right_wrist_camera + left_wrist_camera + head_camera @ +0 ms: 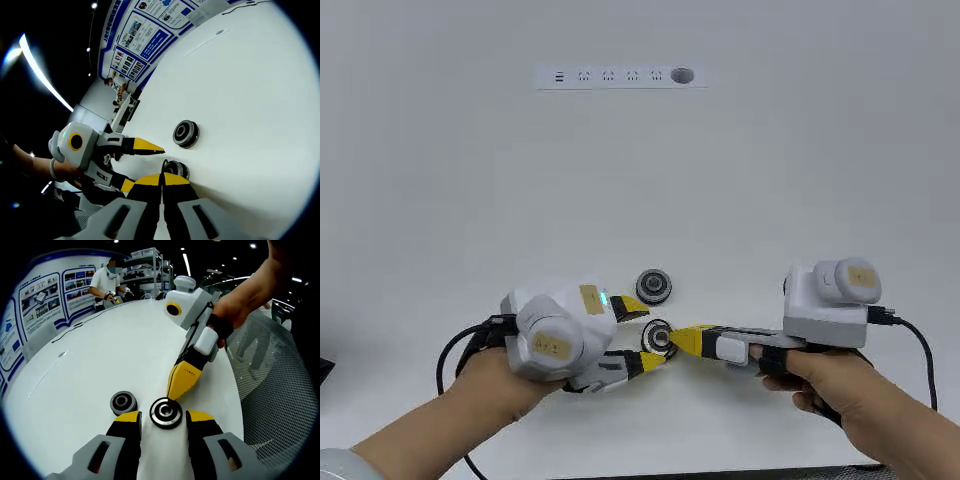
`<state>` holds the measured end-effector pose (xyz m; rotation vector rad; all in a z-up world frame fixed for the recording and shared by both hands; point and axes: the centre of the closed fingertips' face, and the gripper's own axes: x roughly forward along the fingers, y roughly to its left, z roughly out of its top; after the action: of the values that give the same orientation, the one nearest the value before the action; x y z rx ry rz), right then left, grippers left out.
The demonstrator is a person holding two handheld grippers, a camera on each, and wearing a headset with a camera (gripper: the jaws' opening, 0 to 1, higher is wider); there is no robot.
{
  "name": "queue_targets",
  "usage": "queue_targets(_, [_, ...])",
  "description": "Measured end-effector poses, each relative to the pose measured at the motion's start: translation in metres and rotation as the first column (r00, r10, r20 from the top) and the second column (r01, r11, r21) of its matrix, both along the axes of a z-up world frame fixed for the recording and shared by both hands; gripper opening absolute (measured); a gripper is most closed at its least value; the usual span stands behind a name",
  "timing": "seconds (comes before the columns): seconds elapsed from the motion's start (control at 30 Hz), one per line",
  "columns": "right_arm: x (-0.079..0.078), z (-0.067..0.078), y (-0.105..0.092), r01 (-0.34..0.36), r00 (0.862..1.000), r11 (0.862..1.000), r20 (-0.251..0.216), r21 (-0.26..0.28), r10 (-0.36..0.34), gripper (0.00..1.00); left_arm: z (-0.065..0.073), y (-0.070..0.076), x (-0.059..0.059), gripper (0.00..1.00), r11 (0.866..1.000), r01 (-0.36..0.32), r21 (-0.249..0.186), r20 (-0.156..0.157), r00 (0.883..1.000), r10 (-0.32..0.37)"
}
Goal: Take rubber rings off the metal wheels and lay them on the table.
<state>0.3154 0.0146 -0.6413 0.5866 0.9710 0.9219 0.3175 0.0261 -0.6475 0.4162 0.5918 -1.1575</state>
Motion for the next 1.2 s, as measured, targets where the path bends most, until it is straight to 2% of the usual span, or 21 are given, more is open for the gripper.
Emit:
queue_targets(0.1, [0.0,0.004,0.001,0.002,1.0,1.0,0.002,0.013,-0.002,0.02,-0.001,0.002,0.001,0.4,1.0,-0.009,0.002,0.002,1.0,0.009])
queue_targets(0.43, [0.004,0.017,-0.008,0.042,0.999,0.998,0.014,0.045,-0.043,0.02,-0.003,0.006,0.0,0.42,1.0,-0.023,0.008,-0.002,1.0,0.023])
queue_targets(0.87, [0.017,0.021,-0.036,0.124,0.992,0.991,0.025,0.044,-0.125,0.02,-0.002,0.01,0.0,0.43,0.999,-0.038,0.008,-0.002,0.999,0.038])
queue_targets(1.03, [0.024,0.017,-0.05,0.164,0.986,0.986,0.025,0.026,-0.165,0.02,0.0,0.01,0.0,0.42,0.999,-0.047,-0.005,-0.008,0.999,0.047])
queue_targets(1.2, [0.027,0.015,-0.056,0.2,0.98,0.98,0.016,0.019,-0.2,0.02,-0.001,0.011,0.0,0.42,0.999,-0.05,0.003,-0.008,0.999,0.05])
